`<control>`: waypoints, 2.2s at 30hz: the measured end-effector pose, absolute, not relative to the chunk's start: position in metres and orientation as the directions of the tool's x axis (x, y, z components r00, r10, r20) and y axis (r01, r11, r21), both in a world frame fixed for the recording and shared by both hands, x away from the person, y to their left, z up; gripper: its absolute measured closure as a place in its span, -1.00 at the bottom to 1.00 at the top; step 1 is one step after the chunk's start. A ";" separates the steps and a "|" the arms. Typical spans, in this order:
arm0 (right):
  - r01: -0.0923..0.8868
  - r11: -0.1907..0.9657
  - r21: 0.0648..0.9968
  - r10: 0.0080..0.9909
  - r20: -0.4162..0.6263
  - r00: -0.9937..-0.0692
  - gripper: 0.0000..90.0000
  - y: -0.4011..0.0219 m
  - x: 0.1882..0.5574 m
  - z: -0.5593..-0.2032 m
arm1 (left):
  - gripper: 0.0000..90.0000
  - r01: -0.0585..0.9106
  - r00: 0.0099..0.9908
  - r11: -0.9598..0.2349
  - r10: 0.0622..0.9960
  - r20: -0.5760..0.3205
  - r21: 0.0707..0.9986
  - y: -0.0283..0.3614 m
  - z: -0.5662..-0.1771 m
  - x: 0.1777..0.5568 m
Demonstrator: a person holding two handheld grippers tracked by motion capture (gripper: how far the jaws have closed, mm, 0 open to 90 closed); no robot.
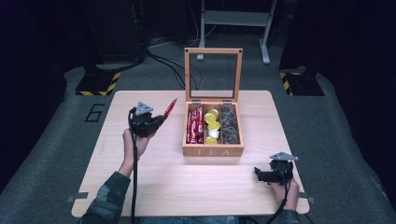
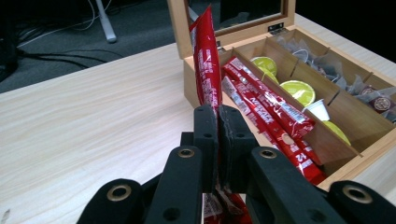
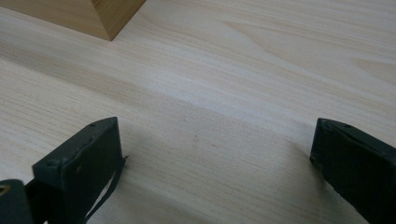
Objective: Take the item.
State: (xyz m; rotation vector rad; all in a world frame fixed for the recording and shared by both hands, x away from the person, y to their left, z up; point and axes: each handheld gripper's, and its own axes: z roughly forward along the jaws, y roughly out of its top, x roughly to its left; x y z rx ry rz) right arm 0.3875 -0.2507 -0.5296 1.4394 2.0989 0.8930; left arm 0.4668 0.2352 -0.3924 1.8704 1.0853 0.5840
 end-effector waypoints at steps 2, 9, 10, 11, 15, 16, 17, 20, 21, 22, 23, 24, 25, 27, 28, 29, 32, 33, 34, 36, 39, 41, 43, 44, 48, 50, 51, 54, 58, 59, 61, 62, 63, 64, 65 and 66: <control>0.648 0.250 0.719 0.932 0.002 -0.361 -0.97 -0.251 0.387 -0.530 | 0.91 0.453 0.503 -0.237 0.864 -0.027 0.859 0.240 -0.392 0.467; 0.648 0.250 0.720 0.933 0.002 -0.361 -0.97 -0.251 0.388 -0.530 | 0.91 0.463 0.470 -0.212 0.882 -0.036 0.861 0.254 -0.394 0.468; 0.648 0.250 0.719 0.932 0.002 -0.361 -0.97 -0.251 0.388 -0.530 | 0.91 0.464 0.460 -0.200 0.887 -0.042 0.863 0.256 -0.394 0.468; 0.648 0.250 0.719 0.932 0.002 -0.361 -0.97 -0.251 0.388 -0.530 | 0.91 0.463 0.454 -0.196 0.890 -0.042 0.864 0.257 -0.395 0.468; 0.648 0.249 0.720 0.933 0.002 -0.361 -0.97 -0.251 0.388 -0.530 | 0.91 0.466 0.431 -0.200 0.902 -0.024 0.862 0.266 -0.399 0.469; 0.648 0.250 0.719 0.932 0.002 -0.361 -0.97 -0.251 0.388 -0.530 | 0.91 0.471 0.427 -0.196 0.904 -0.027 0.860 0.268 -0.400 0.469; 0.648 0.250 0.719 0.933 0.002 -0.361 -0.97 -0.251 0.388 -0.530 | 0.91 0.475 0.418 -0.191 0.908 -0.029 0.859 0.271 -0.402 0.470; 0.648 0.250 0.719 0.933 0.002 -0.361 -0.97 -0.251 0.388 -0.530 | 0.91 0.488 0.397 -0.178 0.917 -0.036 0.855 0.278 -0.409 0.472; 0.648 0.250 0.719 0.933 0.002 -0.361 -0.97 -0.251 0.388 -0.530 | 0.91 0.490 0.392 -0.173 0.919 -0.038 0.854 0.280 -0.410 0.472; 0.648 0.250 0.719 0.933 0.002 -0.361 -0.97 -0.251 0.388 -0.530 | 0.91 0.495 0.383 -0.164 0.922 -0.046 0.853 0.283 -0.412 0.473; 0.648 0.250 0.719 0.932 0.002 -0.361 -0.97 -0.251 0.388 -0.530 | 0.91 0.506 0.378 -0.157 0.924 -0.055 0.848 0.286 -0.414 0.474; 0.648 0.250 0.720 0.933 0.002 -0.361 -0.97 -0.251 0.388 -0.530 | 0.91 0.511 0.375 -0.150 0.925 -0.063 0.847 0.289 -0.416 0.475; 0.648 0.249 0.720 0.933 0.002 -0.361 -0.97 -0.251 0.388 -0.530 | 0.91 0.515 0.370 -0.144 0.927 -0.067 0.845 0.291 -0.418 0.476; 0.649 0.249 0.719 0.933 0.002 -0.360 -0.97 -0.251 0.388 -0.530 | 0.91 0.520 0.356 -0.144 0.933 -0.061 0.842 0.294 -0.421 0.476; 0.649 0.249 0.719 0.933 0.002 -0.360 -0.97 -0.251 0.388 -0.530 | 0.91 0.524 0.352 -0.139 0.934 -0.064 0.841 0.296 -0.423 0.476; 0.649 0.249 0.719 0.933 0.002 -0.360 -0.97 -0.251 0.388 -0.530 | 0.91 0.526 0.350 -0.141 0.935 -0.062 0.839 0.298 -0.425 0.477; 0.649 0.249 0.719 0.933 0.002 -0.359 -0.97 -0.251 0.388 -0.530 | 0.91 0.538 0.329 -0.122 0.941 -0.075 0.834 0.304 -0.433 0.478; 0.648 0.248 0.720 0.933 0.002 -0.359 -0.97 -0.251 0.388 -0.530 | 0.91 0.541 0.324 -0.117 0.943 -0.078 0.833 0.305 -0.435 0.478; 0.649 0.249 0.719 0.933 0.002 -0.360 -0.97 -0.251 0.388 -0.530 | 0.91 0.546 0.322 -0.111 0.943 -0.086 0.830 0.307 -0.437 0.479; 0.649 0.248 0.719 0.933 0.002 -0.359 -0.97 -0.251 0.388 -0.530 | 0.91 0.559 0.315 -0.082 0.942 -0.119 0.825 0.311 -0.440 0.481; 0.649 0.248 0.719 0.933 0.002 -0.359 -0.97 -0.251 0.388 -0.530 | 0.91 0.565 0.305 -0.082 0.945 -0.116 0.821 0.314 -0.444 0.482; 0.649 0.246 0.720 0.934 0.003 -0.358 -0.97 -0.251 0.388 -0.530 | 0.91 0.569 0.301 -0.089 0.948 -0.106 0.818 0.316 -0.446 0.482; 0.649 0.248 0.719 0.933 0.002 -0.359 -0.97 -0.251 0.388 -0.530 | 0.91 0.572 0.293 -0.086 0.950 -0.105 0.816 0.318 -0.450 0.482; 0.649 0.246 0.720 0.934 0.003 -0.358 -0.97 -0.251 0.388 -0.530 | 0.91 0.577 0.289 -0.079 0.951 -0.112 0.813 0.319 -0.452 0.482; 0.649 0.247 0.720 0.934 0.002 -0.358 -0.97 -0.251 0.388 -0.530 | 0.91 0.588 0.265 -0.090 0.960 -0.087 0.804 0.321 -0.460 0.485; 0.649 0.248 0.719 0.933 0.002 -0.359 -0.97 -0.251 0.388 -0.530 | 0.91 0.594 0.257 -0.098 0.964 -0.073 0.799 0.322 -0.464 0.486; 0.649 0.247 0.720 0.934 0.002 -0.358 -0.97 -0.251 0.388 -0.530 | 0.91 0.595 0.257 -0.098 0.964 -0.073 0.798 0.322 -0.465 0.487; 0.648 0.247 0.720 0.934 0.001 -0.357 -0.97 -0.251 0.387 -0.530 | 0.91 0.602 0.250 -0.096 0.965 -0.073 0.792 0.324 -0.467 0.488; 0.649 0.247 0.720 0.934 0.001 -0.357 -0.97 -0.251 0.387 -0.530 | 0.91 0.607 0.244 -0.100 0.968 -0.065 0.788 0.324 -0.470 0.489; 0.649 0.247 0.720 0.934 0.002 -0.357 -0.97 -0.251 0.387 -0.530 | 0.91 0.616 0.240 -0.099 0.968 -0.066 0.782 0.325 -0.472 0.490; 0.649 0.247 0.720 0.934 0.001 -0.357 -0.97 -0.251 0.387 -0.530 | 0.91 0.622 0.235 -0.095 0.969 -0.069 0.777 0.325 -0.474 0.491; 0.649 0.247 0.720 0.934 0.002 -0.357 -0.97 -0.251 0.387 -0.530 | 0.91 0.622 0.235 -0.095 0.970 -0.069 0.777 0.325 -0.476 0.492; 0.648 0.247 0.720 0.934 0.002 -0.357 -0.97 -0.251 0.388 -0.530 | 0.91 0.629 0.234 -0.097 0.970 -0.069 0.771 0.325 -0.478 0.493; 0.649 0.247 0.720 0.934 0.002 -0.357 -0.97 -0.251 0.387 -0.530 | 0.91 0.631 0.234 -0.097 0.970 -0.069 0.770 0.325 -0.479 0.493; 0.649 0.247 0.720 0.934 0.002 -0.357 -0.97 -0.251 0.387 -0.530 | 0.91 0.630 0.229 -0.096 0.971 -0.067 0.770 0.324 -0.480 0.494; 0.649 0.247 0.720 0.934 0.001 -0.358 -0.97 -0.251 0.387 -0.530 | 0.91 0.640 0.230 -0.097 0.971 -0.070 0.762 0.324 -0.481 0.495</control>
